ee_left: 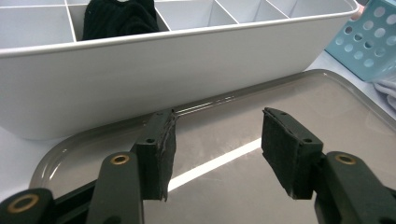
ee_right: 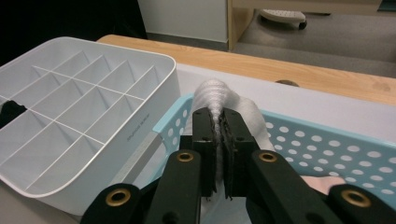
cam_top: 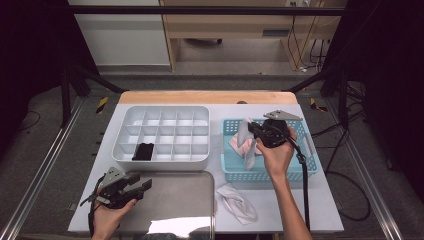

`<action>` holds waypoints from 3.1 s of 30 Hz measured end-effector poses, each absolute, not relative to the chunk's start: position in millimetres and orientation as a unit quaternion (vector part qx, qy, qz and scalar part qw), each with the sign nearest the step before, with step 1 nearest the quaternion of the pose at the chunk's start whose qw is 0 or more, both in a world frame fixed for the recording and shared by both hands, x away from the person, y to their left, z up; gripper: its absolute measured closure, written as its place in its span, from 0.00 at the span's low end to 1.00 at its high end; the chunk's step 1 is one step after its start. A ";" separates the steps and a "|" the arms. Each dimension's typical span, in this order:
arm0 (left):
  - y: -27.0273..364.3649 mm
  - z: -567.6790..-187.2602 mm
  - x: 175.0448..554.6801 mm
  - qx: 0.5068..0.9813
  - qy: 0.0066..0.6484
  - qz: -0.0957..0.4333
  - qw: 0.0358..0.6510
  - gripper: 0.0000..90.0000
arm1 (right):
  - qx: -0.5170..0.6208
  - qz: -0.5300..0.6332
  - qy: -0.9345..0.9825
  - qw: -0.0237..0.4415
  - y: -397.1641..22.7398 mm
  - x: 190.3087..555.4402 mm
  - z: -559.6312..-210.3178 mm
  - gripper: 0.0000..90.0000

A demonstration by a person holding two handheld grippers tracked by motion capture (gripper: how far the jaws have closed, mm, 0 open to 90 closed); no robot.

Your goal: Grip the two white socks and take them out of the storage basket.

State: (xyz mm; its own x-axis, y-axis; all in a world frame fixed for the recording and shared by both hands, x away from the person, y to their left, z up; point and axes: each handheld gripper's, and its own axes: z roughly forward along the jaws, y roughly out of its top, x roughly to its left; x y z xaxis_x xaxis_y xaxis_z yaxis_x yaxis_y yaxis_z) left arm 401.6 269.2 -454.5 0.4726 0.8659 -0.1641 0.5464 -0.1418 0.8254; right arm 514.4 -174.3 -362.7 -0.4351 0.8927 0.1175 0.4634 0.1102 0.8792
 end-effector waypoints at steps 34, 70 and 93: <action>272.3 -452.9 401.7 0.726 0.489 0.178 0.449 0.52 | 0.390 0.535 0.704 0.259 -186.3 438.9 -286.1 0.95; 266.6 -450.4 398.3 0.728 0.480 0.177 0.456 0.53 | 0.435 0.500 0.723 0.194 -237.8 359.6 -381.5 0.95; 259.0 -453.4 394.8 0.736 0.468 0.174 0.457 0.55 | 0.511 0.385 0.744 0.192 -254.4 377.0 -469.4 0.90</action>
